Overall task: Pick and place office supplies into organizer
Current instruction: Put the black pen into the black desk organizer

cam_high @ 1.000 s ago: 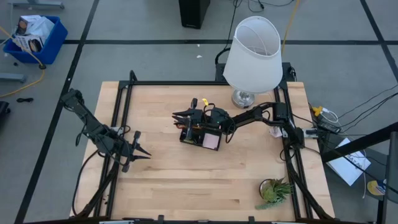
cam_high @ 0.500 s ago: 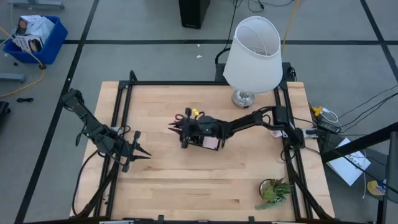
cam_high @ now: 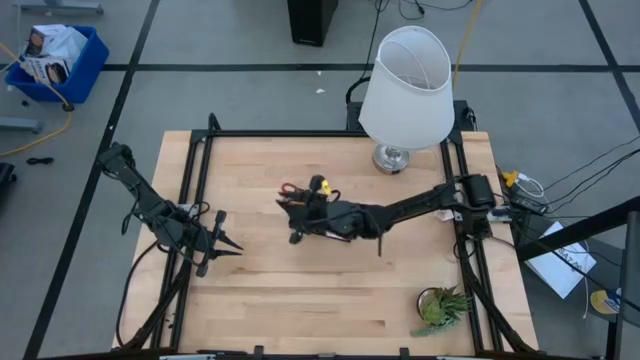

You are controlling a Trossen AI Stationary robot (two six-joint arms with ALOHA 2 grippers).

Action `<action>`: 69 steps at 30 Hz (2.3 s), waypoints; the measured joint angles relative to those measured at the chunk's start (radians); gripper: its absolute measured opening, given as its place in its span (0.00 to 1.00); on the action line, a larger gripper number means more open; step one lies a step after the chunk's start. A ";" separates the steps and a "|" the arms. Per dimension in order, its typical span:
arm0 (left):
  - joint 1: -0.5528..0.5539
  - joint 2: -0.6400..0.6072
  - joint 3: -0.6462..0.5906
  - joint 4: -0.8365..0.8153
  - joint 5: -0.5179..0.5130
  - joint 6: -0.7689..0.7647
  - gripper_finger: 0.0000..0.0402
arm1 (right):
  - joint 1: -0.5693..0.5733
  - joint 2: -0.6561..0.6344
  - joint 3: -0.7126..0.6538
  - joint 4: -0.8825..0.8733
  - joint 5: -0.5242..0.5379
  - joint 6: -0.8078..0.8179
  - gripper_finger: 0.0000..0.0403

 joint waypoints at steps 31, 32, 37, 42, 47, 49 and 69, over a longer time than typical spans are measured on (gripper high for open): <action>0.000 0.000 0.000 0.000 0.000 0.000 0.16 | 0.036 0.111 0.101 -0.391 0.109 0.038 0.56; 0.000 0.000 0.000 0.000 0.000 0.000 0.16 | 0.035 0.113 0.101 -0.391 0.105 0.030 0.55; 0.000 0.000 0.000 0.000 0.000 0.000 0.16 | 0.007 0.113 0.101 -0.391 0.102 0.055 0.52; 0.000 0.000 0.000 0.000 0.000 0.000 0.16 | -0.016 0.113 0.101 -0.389 0.049 0.072 0.49; 0.000 0.000 0.000 0.000 0.000 0.000 0.16 | -0.036 0.113 0.101 -0.389 0.017 0.133 0.45; 0.000 0.000 0.000 0.000 0.000 0.000 0.16 | -0.040 0.113 0.101 -0.389 -0.010 0.150 0.41; 0.000 0.000 0.000 0.000 0.000 0.000 0.16 | -0.054 0.111 0.101 -0.301 -0.028 0.233 0.01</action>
